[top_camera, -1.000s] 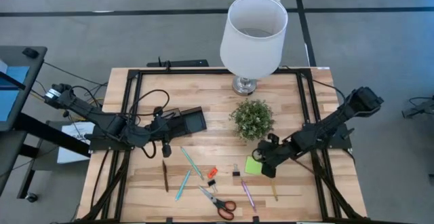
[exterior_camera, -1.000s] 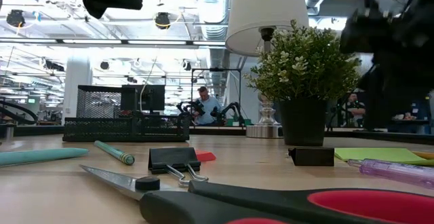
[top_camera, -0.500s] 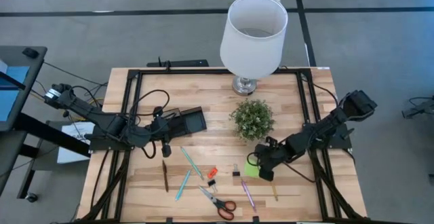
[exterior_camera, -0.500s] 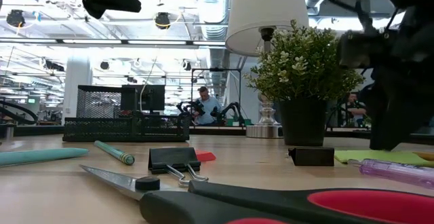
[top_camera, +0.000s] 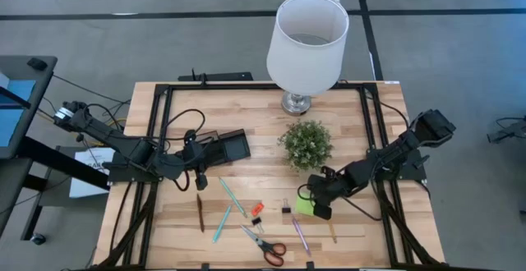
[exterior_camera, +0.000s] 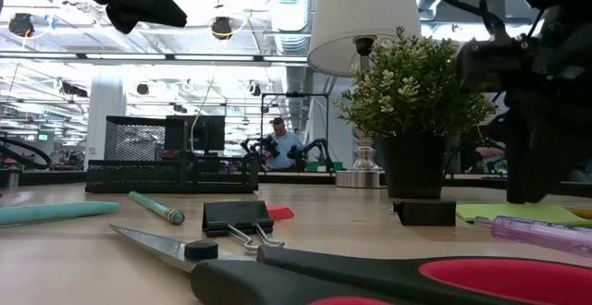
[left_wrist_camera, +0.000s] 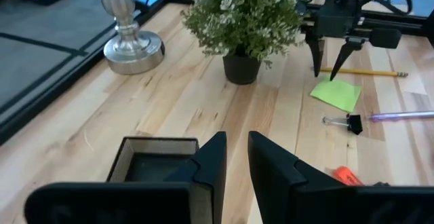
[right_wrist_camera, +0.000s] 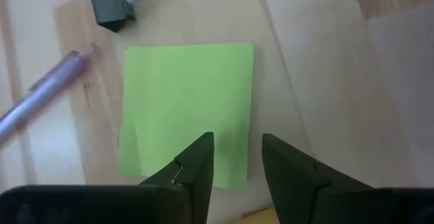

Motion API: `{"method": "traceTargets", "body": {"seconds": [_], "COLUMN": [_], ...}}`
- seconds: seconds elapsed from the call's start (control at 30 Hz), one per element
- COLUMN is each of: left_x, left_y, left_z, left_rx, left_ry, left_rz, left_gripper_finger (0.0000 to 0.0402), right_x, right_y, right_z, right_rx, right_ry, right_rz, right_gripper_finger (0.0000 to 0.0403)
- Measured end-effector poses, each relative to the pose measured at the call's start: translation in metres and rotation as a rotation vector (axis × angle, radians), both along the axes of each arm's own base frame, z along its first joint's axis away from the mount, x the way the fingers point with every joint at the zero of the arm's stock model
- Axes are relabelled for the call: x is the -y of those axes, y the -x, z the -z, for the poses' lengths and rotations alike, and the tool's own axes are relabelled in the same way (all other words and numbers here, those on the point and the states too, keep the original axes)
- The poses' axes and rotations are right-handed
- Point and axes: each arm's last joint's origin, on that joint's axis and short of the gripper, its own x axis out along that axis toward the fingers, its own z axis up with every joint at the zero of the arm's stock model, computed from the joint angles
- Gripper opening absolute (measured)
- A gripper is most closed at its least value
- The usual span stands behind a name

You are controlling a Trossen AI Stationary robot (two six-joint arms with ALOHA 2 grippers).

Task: Pick and place office supplies into organizer
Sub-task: Put the green sticky note into the black desk organizer

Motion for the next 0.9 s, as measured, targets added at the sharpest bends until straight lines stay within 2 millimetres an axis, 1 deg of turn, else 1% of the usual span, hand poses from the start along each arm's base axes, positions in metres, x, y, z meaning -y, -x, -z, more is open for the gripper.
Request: {"method": "traceTargets", "body": {"seconds": [0.13, 0.23, 0.37, 0.6, 0.7, 0.9], "left_x": [0.000, 0.000, 0.000, 0.000, 0.000, 0.000], "left_y": [0.000, 0.000, 0.000, 0.000, 0.000, 0.000], "left_z": [0.000, 0.000, 0.000, 0.000, 0.000, 0.000], "left_rx": [0.004, 0.006, 0.010, 0.013, 0.012, 0.011], "left_ry": [0.010, 0.012, 0.024, 0.031, 0.029, 0.028], "left_rz": [-0.004, -0.004, -0.010, -0.014, -0.018, -0.019], "left_gripper_finger": [0.0057, 0.0057, 0.0057, 0.0057, 0.0057, 0.0057], "right_x": [-0.001, -0.003, -0.004, -0.011, -0.013, -0.017], "right_y": [-0.003, -0.005, -0.005, -0.002, -0.002, -0.004], "right_z": [0.010, 0.014, 0.015, 0.016, 0.017, 0.016], "right_rx": [-0.027, -0.030, -0.028, -0.013, -0.005, 0.034], "right_ry": [0.019, 0.016, -0.001, 0.010, 0.006, -0.017], "right_rz": [-0.001, 0.011, 0.033, 0.008, 0.001, -0.003], "right_gripper_finger": [0.0118, 0.0118, 0.0118, 0.0115, 0.0099, 0.0039]}}
